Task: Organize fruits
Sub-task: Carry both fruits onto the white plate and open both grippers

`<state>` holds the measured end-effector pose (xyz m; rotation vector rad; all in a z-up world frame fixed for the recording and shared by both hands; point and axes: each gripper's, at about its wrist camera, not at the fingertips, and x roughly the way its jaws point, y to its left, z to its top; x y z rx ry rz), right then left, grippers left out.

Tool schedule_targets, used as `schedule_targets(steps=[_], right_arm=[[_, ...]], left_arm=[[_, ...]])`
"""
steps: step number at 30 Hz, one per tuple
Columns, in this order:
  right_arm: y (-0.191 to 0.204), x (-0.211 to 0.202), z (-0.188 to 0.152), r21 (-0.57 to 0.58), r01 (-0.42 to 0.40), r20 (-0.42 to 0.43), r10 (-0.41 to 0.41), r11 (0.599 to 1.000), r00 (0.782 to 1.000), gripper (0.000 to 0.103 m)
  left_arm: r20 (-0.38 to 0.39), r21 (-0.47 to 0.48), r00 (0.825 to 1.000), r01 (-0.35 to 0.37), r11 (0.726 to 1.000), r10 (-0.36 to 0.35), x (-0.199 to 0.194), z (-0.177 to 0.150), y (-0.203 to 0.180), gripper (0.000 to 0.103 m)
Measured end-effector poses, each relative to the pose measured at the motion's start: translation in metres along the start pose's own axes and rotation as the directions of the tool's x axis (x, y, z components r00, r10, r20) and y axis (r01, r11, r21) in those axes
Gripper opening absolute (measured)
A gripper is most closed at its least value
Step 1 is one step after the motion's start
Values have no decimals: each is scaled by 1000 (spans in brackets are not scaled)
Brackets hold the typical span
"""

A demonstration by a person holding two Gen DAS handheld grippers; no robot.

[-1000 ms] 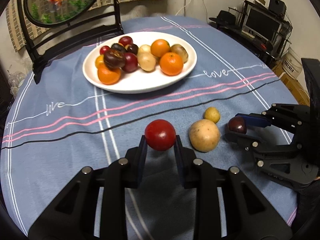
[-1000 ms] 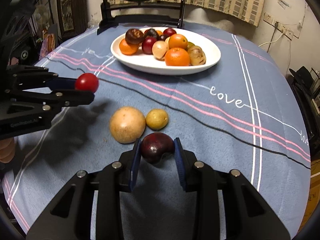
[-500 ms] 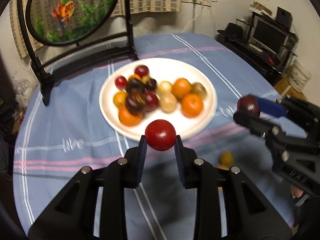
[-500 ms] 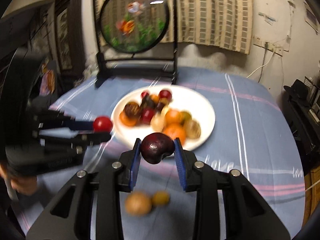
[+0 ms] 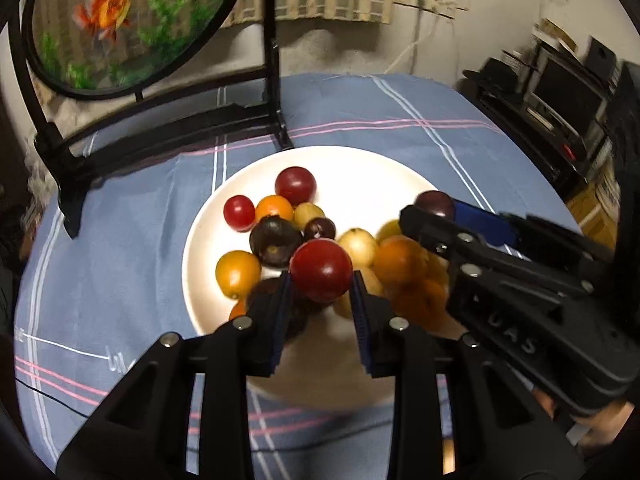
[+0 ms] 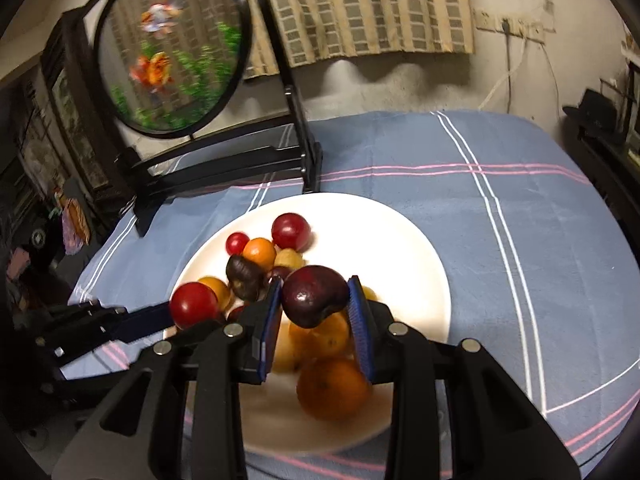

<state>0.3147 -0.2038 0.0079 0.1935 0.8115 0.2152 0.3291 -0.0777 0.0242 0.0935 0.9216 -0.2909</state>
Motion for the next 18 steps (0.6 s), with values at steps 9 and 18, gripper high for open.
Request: schedule_targets(steps=[9,18], right_arm=[[-14,25,2,101,-67,-67,74,993,995,37],[-35,-12,-16,127,-84,-48,90,988,995,36]], left_arm=[[14,-37,1000,-25,999,25,11,3,12,64],[61,-25,998,0,1000,2,-25,-12,15,66]])
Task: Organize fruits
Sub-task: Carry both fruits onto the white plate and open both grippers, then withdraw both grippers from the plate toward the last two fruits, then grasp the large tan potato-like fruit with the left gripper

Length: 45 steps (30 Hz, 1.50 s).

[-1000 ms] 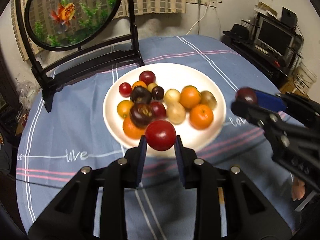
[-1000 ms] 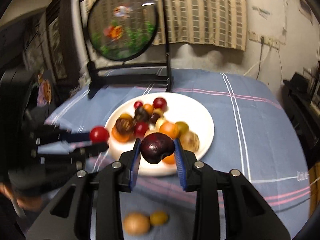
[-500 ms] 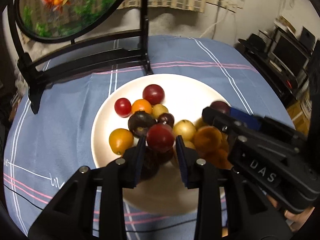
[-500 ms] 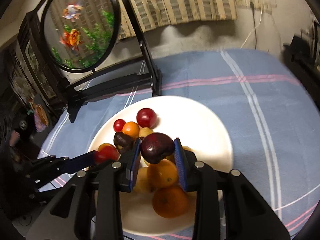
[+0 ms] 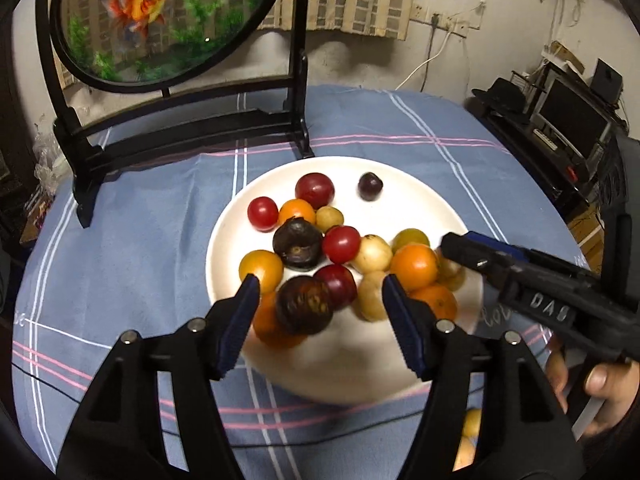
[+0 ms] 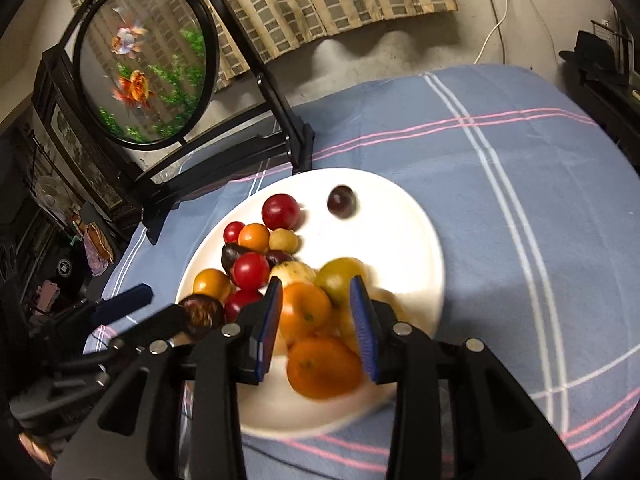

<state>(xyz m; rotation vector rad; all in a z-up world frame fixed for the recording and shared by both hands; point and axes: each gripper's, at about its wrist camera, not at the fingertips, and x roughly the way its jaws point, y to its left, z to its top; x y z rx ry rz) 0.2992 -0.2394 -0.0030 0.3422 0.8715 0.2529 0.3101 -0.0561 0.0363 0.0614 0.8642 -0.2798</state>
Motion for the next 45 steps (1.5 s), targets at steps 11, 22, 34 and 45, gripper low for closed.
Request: schedule_targets(steps=[11,22,34,45], right_arm=[[-23,-66,-45,-81,121,31,-118,989,992,36],[-21,-79,-99,-81,127,10,-127,989,992,36],[-26,-70,-124,-122,133,-24,-137,984,990,36],[-21,-69,-126,-175,168,-20,-174,970,985,36]], left_arm=[[8,78,1000,0,997,-1,-45,-48,-22,69],[-33,114,999,13,993,-10,-54,-100,-38,71],[-108,154,993,65,986,-48,-37,-146,-65,72],[-143,187,987,102,977,-75,-26,-154,-87,72]])
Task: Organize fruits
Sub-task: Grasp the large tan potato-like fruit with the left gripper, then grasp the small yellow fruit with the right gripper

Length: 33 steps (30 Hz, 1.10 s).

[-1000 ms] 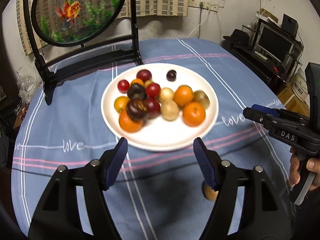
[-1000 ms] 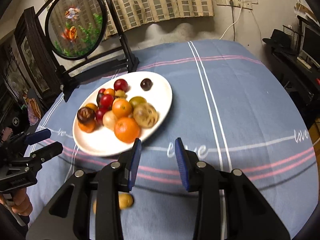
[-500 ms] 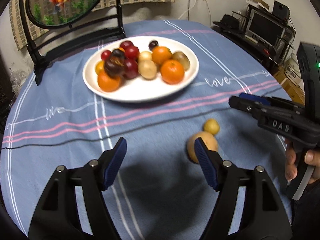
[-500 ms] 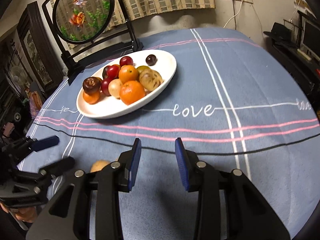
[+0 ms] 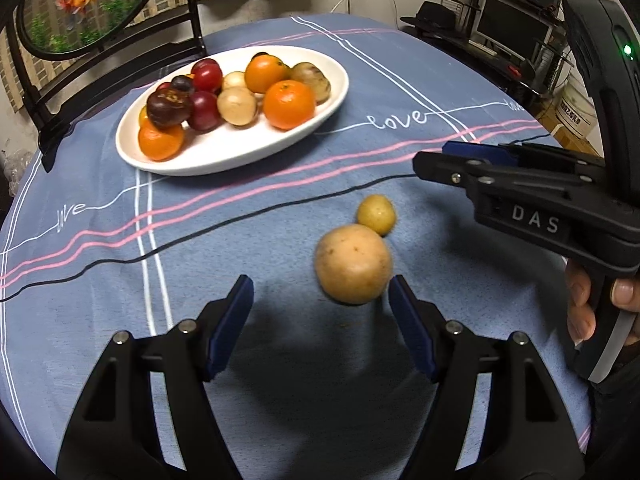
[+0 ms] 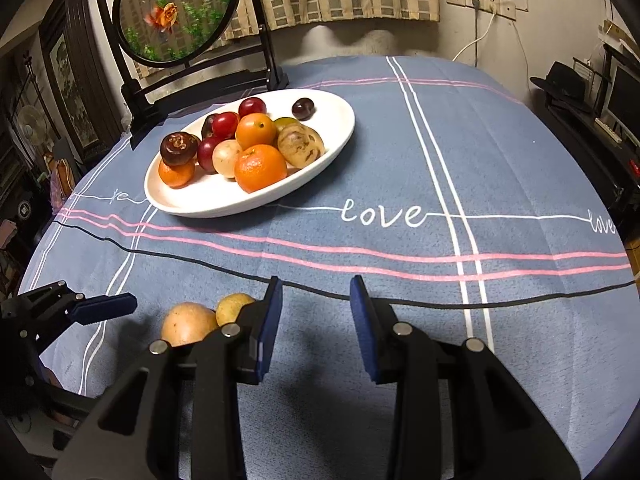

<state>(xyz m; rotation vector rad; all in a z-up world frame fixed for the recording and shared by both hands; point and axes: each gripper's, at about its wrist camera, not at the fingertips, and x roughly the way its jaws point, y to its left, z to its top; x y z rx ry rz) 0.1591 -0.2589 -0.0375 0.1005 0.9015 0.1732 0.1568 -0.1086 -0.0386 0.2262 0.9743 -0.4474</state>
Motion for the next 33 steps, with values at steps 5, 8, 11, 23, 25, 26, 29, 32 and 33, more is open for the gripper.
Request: schedule_targets(steps=[5,8,11,23,25,26,29,32,33], right_arm=[[2,2,-1,-9,12,-10,-12,1000,1000,36],[3,2,-1,-13,11,-13,-11,1000,1000,36],[4,3,-1,-18,11,-18,-11,1000,1000,36],[13,3,-3,-59,1,-27,-3,998,1000,36],[18,3,-4,-84,-5,-23,3,996,1000,36],[21,3,-5,-99,-8,-20,6,995,1000,36],[34,5,-8,-147,-15,-20,12,989,1000,36],[47,8,-12,-194,-20,-12,18,981,1000,38],[52,8,-14,-212,-22,-5,22,977,1000,38]], left_arm=[[-13,-1,1000,8,1000,-8,8,5,-5,72],[-25,-2,1000,5,1000,-5,15,7,-8,68],[-48,0,999,15,1000,-15,23,8,-11,58],[8,8,999,-31,999,31,5,0,4,44],[16,-22,999,-36,999,37,-2,-2,17,44],[21,-40,999,-36,999,37,-5,-3,24,44],[36,-94,998,-45,995,49,-11,-6,42,44],[41,-124,998,-39,992,44,-11,-7,52,44],[41,-127,998,-35,991,41,-11,-7,53,44]])
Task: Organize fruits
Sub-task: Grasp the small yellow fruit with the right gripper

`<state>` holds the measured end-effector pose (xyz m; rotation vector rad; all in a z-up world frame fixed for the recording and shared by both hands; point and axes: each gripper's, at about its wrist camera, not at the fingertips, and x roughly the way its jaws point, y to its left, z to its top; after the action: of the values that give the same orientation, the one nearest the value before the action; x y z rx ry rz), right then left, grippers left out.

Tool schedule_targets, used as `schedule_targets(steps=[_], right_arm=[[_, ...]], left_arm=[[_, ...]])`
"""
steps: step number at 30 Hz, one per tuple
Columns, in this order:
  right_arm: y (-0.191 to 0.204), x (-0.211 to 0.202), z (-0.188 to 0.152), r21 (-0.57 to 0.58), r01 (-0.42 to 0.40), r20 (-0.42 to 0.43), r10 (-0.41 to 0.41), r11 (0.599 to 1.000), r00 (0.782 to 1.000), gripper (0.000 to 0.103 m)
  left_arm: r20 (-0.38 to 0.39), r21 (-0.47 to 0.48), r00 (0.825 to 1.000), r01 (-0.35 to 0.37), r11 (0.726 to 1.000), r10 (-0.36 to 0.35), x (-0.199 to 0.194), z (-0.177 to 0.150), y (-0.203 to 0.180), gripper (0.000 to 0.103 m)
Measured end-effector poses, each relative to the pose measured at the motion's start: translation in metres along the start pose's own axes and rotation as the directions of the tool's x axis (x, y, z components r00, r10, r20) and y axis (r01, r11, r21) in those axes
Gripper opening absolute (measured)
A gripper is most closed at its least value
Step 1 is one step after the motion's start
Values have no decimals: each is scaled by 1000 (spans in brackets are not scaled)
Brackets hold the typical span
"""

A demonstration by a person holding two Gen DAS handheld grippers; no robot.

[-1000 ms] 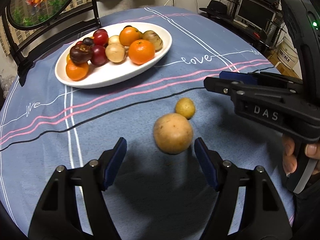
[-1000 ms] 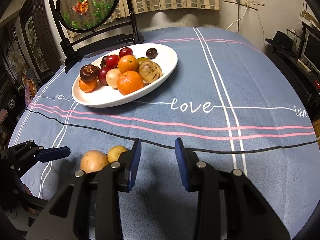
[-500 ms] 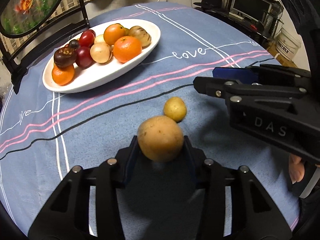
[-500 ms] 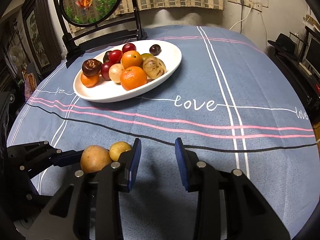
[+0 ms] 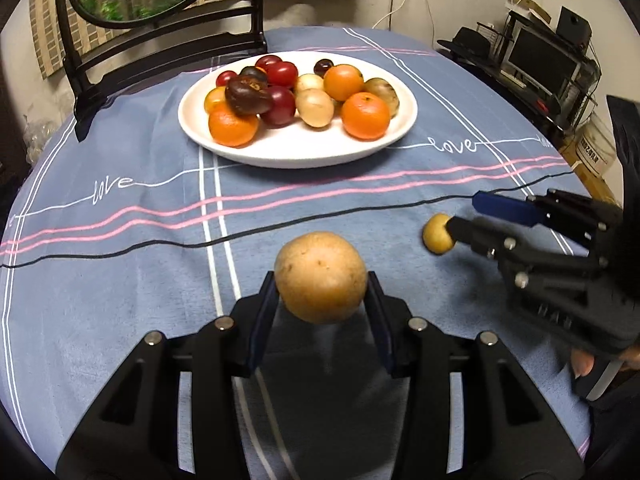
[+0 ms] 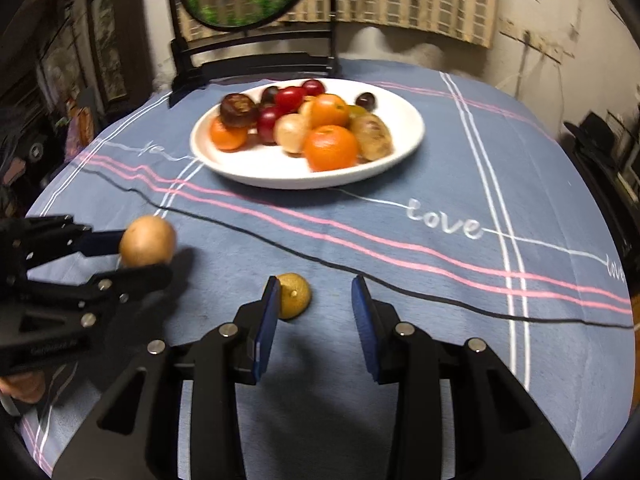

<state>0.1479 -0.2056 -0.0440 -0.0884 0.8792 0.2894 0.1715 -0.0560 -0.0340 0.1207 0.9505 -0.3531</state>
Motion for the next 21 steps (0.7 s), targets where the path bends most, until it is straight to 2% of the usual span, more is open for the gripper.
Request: schedule_targets(steps=[4,9,13,17,21], right_arm=[[9,2,-1,-26,-10,4,10,1000,1000,38],[17,9,-2,-41,-48,-21,47,998,999,40],[29,16,-4,-69,-50,-47,47,996,998,40],[33,16,-3,-63,-53,-32,51,997,998,33],[34,20,-2,-53,-60,-32,58,997,998,31]], left_arm=[[-5,11,1000,12,1000,-12,0,-4,-3,44],[-17,11,1000,23,1000,-23,5,-4,-2,44],[-17,4,999,27,1000,-27,5,-5,0,44],[-16,4,999,30,1000,-30,5,-5,0,44],[-20,-9,999,32,999,-32,5,-5,2,44]])
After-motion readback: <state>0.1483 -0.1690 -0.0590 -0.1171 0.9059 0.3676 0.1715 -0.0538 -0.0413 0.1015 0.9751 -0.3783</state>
